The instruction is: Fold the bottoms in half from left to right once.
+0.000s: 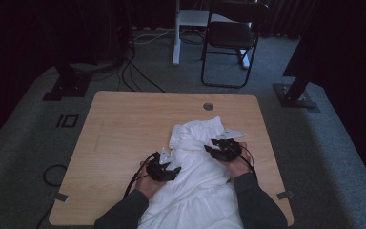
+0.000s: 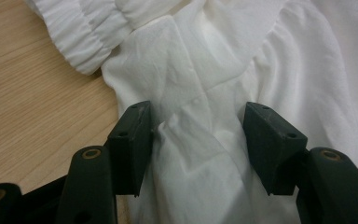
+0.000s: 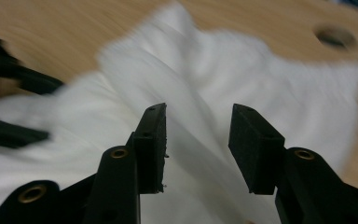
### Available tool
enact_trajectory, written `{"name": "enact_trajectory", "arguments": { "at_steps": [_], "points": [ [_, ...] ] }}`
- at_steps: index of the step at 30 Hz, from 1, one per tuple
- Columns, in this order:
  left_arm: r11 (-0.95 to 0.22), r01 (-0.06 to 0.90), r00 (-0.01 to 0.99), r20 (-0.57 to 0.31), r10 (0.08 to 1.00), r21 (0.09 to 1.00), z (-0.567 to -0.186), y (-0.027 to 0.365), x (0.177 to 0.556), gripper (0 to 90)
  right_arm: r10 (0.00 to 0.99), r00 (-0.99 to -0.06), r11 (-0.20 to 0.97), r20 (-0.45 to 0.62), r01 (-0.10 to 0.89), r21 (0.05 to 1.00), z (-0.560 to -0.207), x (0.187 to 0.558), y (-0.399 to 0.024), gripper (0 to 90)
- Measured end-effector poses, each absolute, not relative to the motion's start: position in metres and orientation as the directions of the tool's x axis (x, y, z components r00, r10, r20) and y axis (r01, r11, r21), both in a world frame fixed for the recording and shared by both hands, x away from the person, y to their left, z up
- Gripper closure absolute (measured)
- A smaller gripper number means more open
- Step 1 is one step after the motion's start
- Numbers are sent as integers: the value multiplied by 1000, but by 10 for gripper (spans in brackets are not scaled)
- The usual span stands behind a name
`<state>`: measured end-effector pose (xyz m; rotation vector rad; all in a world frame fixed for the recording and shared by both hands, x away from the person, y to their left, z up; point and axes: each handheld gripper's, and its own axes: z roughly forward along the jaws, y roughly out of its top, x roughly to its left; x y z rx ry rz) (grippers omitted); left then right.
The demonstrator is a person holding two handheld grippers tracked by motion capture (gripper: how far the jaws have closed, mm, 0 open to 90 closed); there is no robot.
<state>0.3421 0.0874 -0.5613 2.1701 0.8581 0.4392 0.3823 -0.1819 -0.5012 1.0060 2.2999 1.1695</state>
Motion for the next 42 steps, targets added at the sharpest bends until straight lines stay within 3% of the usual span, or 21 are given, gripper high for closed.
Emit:
{"name": "enact_trajectory", "arguments": {
  "at_steps": [5, 10, 12, 13, 14, 16, 21, 22, 23, 28, 29, 30, 35, 39, 42],
  "points": [
    [-492, 442, 710, 43, 703, 750, -561, 87, 341, 434, 640, -768, 474, -33, 360, 803, -495, 392, -133, 552],
    [-491, 445, 704, 47, 709, 749, -561, 87, 338, 436, 623, -778, 579, -88, 382, 720, -522, 416, -100, 470],
    [-489, 446, 702, 45, 710, 750, -561, 86, 337, 437, 632, -766, 603, -117, 390, 696, -529, 424, -98, 537],
    [-489, 446, 702, 46, 711, 749, -561, 86, 337, 437, 637, -763, 597, -107, 401, 695, -528, 427, -101, 650],
    [-489, 446, 702, 46, 711, 749, -561, 86, 337, 437, 647, -754, 586, -111, 399, 706, -524, 429, -105, 760],
    [-488, 448, 699, 47, 714, 749, -562, 86, 335, 438, 702, -708, 509, -83, 417, 753, -508, 433, -120, 850],
    [-488, 448, 702, 43, 711, 749, -562, 86, 328, 438, 844, -534, 223, 47, 429, 876, -458, 435, -188, 868],
    [-488, 448, 702, 43, 711, 749, -562, 86, 328, 438, 844, -534, 223, 47, 429, 876, -458, 435, -188, 868],
    [-489, 446, 707, 40, 706, 749, -562, 86, 326, 437, 875, -479, 189, 64, 461, 867, -459, 441, -213, 869],
    [-493, 444, 709, 44, 704, 748, -562, 85, 325, 437, 890, -443, 182, 110, 565, 805, -497, 458, -229, 843],
    [-491, 445, 708, 43, 705, 749, -562, 85, 325, 437, 900, -423, 197, 106, 611, 767, -519, 468, -229, 725],
    [-491, 445, 708, 43, 705, 749, -562, 85, 325, 437, 907, -405, 189, 114, 635, 750, -524, 471, -229, 674],
    [-492, 444, 708, 44, 705, 749, -562, 85, 324, 437, 912, -381, 127, 150, 611, 781, -524, 459, -231, 514],
    [-493, 444, 707, 45, 705, 749, -562, 85, 324, 437, 903, -424, 238, 66, 623, 745, -536, 453, -220, 486],
    [-491, 444, 707, 44, 706, 749, -562, 85, 324, 437, 912, -404, 241, 65, 660, 712, -553, 455, -218, 547]
  ]
}}
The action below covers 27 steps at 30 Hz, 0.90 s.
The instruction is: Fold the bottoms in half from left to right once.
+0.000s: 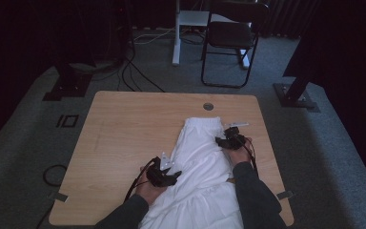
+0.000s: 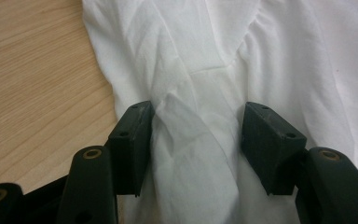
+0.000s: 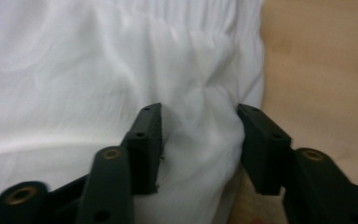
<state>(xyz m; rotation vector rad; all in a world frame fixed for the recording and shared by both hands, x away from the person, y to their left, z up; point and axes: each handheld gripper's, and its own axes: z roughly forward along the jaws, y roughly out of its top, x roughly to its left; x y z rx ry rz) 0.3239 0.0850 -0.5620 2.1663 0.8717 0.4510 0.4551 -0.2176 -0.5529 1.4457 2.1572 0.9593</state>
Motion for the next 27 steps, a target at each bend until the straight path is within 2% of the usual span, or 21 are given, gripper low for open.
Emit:
{"name": "enact_trajectory", "arguments": {
  "at_steps": [8, 16, 20, 22, 24, 25, 27],
  "points": [
    [-497, 438, 716, 44, 697, 749, -563, 90, 307, 436, 922, -387, 259, 22, 658, 707, -553, 426, -214, 624],
    [-516, 423, 757, 22, 653, 744, -562, 95, 279, 419, 911, -411, 262, 31, 636, 726, -557, 400, -218, 627],
    [-509, 409, 751, 37, 659, 757, -546, 100, 284, 399, 912, -410, 266, 27, 640, 721, -556, 401, -217, 628],
    [-466, 384, 746, 30, 666, 797, -518, 102, 302, 377, 911, -412, 267, 29, 640, 721, -556, 401, -217, 630],
    [-463, 381, 749, 26, 662, 801, -509, 100, 311, 352, 911, -411, 266, 29, 640, 721, -556, 401, -217, 630],
    [-448, 367, 746, 30, 665, 815, -495, 95, 330, 351, 911, -410, 265, 29, 639, 722, -556, 401, -217, 630],
    [-448, 367, 746, 30, 665, 815, -495, 95, 330, 349, 912, -408, 263, 30, 640, 722, -556, 401, -217, 630]
  ]
}}
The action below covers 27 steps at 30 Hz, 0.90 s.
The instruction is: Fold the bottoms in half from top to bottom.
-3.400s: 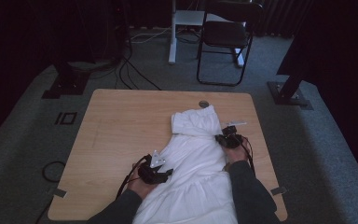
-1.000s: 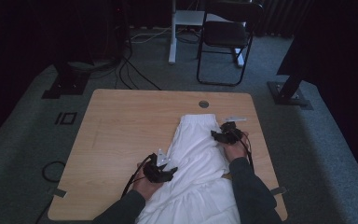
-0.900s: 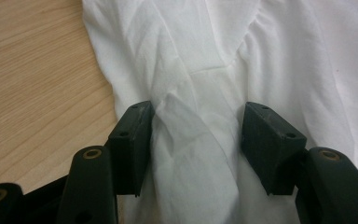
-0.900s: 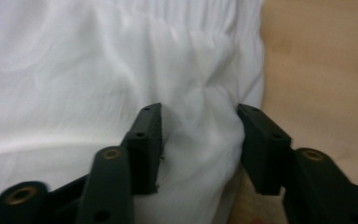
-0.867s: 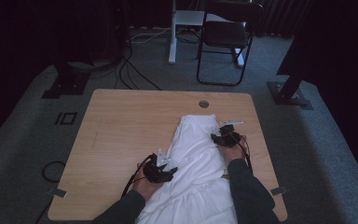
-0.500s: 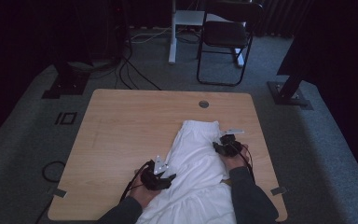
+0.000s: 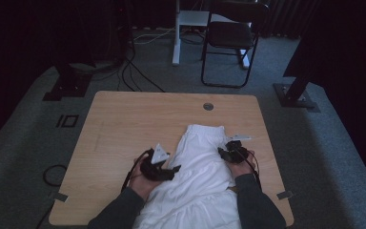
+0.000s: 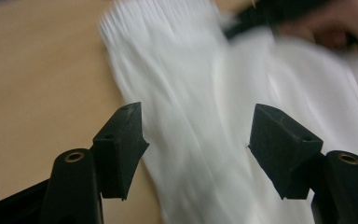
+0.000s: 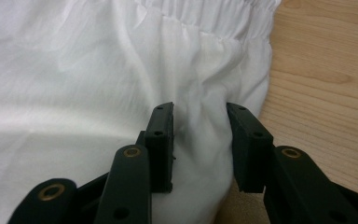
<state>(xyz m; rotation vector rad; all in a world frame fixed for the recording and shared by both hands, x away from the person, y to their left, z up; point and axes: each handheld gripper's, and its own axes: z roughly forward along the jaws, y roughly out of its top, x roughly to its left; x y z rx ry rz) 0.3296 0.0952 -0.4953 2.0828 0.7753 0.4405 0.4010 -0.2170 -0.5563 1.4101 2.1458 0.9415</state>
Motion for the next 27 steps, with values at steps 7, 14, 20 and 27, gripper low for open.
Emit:
{"name": "enact_trajectory", "arguments": {
  "at_steps": [7, 14, 20, 27],
  "points": [
    [-387, 515, 689, -101, 718, 765, -509, 52, 415, 290, 909, -415, 263, 34, 637, 725, -557, 401, -218, 631],
    [-429, 584, 639, -63, 767, 689, -544, 29, 443, 240, 908, -418, 263, 36, 634, 727, -557, 402, -219, 633],
    [-440, 572, 631, -29, 775, 692, -553, 28, 446, 220, 908, -418, 264, 35, 634, 727, -557, 402, -219, 632],
    [-470, 537, 645, 19, 764, 701, -555, 25, 443, 221, 925, -372, 196, 81, 647, 737, -539, 422, -224, 274]
  ]
}}
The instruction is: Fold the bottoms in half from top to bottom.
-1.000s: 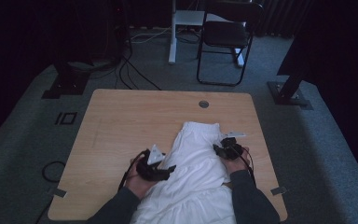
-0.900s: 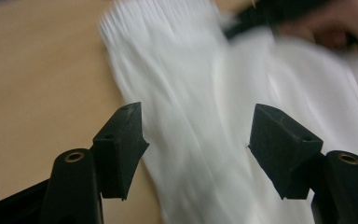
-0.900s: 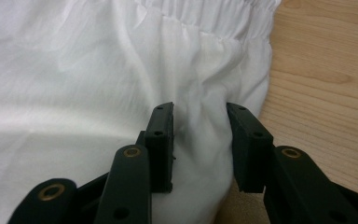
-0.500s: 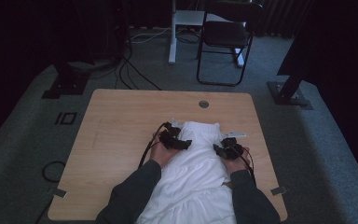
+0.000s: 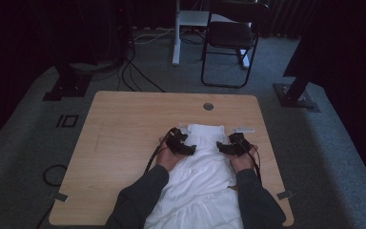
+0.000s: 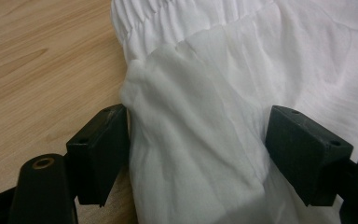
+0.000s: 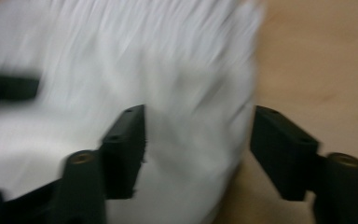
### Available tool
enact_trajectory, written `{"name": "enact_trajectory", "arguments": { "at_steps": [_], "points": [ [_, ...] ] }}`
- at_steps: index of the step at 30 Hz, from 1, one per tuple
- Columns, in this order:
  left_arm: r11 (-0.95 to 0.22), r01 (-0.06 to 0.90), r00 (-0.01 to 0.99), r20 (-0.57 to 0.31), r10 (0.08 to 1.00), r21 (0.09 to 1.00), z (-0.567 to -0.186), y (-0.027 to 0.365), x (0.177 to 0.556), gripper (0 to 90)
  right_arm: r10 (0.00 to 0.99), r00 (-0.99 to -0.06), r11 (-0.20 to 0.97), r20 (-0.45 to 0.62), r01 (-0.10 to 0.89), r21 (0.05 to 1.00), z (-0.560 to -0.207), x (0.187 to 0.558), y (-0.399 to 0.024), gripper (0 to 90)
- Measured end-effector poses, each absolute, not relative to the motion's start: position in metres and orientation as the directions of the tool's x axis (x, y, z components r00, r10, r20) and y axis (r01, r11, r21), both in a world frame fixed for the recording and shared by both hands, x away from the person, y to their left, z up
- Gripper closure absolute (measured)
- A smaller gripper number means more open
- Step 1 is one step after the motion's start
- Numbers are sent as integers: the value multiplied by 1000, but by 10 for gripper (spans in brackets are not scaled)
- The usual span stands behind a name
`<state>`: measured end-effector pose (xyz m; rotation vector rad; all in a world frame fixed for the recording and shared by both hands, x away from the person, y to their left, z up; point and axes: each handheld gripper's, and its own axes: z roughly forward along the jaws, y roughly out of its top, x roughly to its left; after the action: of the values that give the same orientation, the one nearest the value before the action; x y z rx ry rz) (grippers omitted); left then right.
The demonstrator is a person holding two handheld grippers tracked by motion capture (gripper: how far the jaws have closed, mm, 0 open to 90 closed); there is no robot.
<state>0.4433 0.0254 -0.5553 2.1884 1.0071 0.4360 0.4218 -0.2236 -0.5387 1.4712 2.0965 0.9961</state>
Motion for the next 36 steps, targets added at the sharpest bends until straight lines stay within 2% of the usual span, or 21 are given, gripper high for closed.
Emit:
{"name": "enact_trajectory", "arguments": {
  "at_steps": [2, 4, 8, 11, 13, 14, 15, 16, 17, 18, 19, 20, 22, 24, 26, 28, 29, 31, 33, 35, 36],
  "points": [
    [-467, 530, 646, 19, 763, 708, -556, 26, 443, 221, 922, -383, 221, 67, 658, 719, -539, 430, -219, 206],
    [-467, 528, 647, 20, 762, 709, -556, 26, 443, 221, 920, -391, 270, 27, 682, 680, -545, 438, -213, 183],
    [-467, 525, 647, 23, 762, 711, -557, 26, 442, 222, 930, -367, 268, 18, 711, 650, -552, 442, -208, 184],
    [-443, 526, 625, 24, 780, 726, -559, 29, 442, 223, 939, -342, 244, 27, 722, 648, -551, 442, -208, 233],
    [-434, 533, 612, 23, 790, 727, -558, 30, 443, 246, 937, -347, 248, 32, 729, 638, -548, 442, -206, 391],
    [-433, 544, 606, 20, 795, 718, -556, 30, 443, 282, 932, -361, 258, 34, 728, 635, -546, 440, -201, 525],
    [-433, 544, 606, 20, 795, 718, -556, 30, 443, 324, 929, -367, 261, 40, 730, 632, -545, 440, -199, 606],
    [-436, 545, 611, 16, 791, 716, -555, 30, 444, 324, 929, -367, 261, 40, 730, 632, -545, 440, -199, 606],
    [-433, 558, 614, -1, 790, 708, -552, 32, 445, 435, 922, -381, 258, 70, 739, 623, -543, 441, -195, 762],
    [-433, 558, 614, -1, 790, 708, -552, 32, 445, 512, 922, -381, 258, 70, 739, 623, -543, 441, -195, 762],
    [-411, 581, 616, -51, 786, 703, -550, 35, 446, 512, 914, -394, 254, 98, 744, 618, -543, 443, -195, 804],
    [-411, 581, 616, -51, 786, 703, -550, 35, 446, 657, 906, -401, 243, 138, 757, 607, -542, 449, -195, 825],
    [-362, 637, 611, -160, 775, 680, -549, 44, 453, 785, 895, -412, 234, 169, 758, 608, -542, 456, -195, 831],
    [-355, 648, 610, -181, 771, 674, -547, 47, 456, 837, 891, -417, 233, 179, 759, 608, -541, 459, -195, 832],
    [-342, 645, 604, -182, 776, 684, -538, 54, 461, 845, 870, -447, 224, 207, 733, 643, -527, 465, -195, 833],
    [-304, 598, 613, -179, 769, 742, -510, 62, 466, 846, 870, -463, 245, 171, 705, 665, -512, 469, -191, 833],
    [-304, 598, 613, -179, 769, 742, -510, 62, 466, 846, 870, -463, 245, 171, 705, 665, -512, 469, -191, 833],
    [-301, 553, 626, -149, 766, 777, -486, 65, 469, 846, 870, -471, 251, 148, 680, 689, -492, 474, -189, 832],
    [-291, 481, 640, -104, 761, 827, -448, 69, 473, 847, 870, -479, 243, 119, 626, 741, -456, 483, -187, 830],
    [-282, 463, 642, -98, 760, 840, -435, 71, 474, 847, 868, -484, 229, 112, 590, 774, -432, 488, -187, 829],
    [-281, 439, 644, -81, 761, 853, -423, 72, 475, 847, 868, -484, 229, 112, 590, 774, -432, 488, -187, 829]
  ]
}}
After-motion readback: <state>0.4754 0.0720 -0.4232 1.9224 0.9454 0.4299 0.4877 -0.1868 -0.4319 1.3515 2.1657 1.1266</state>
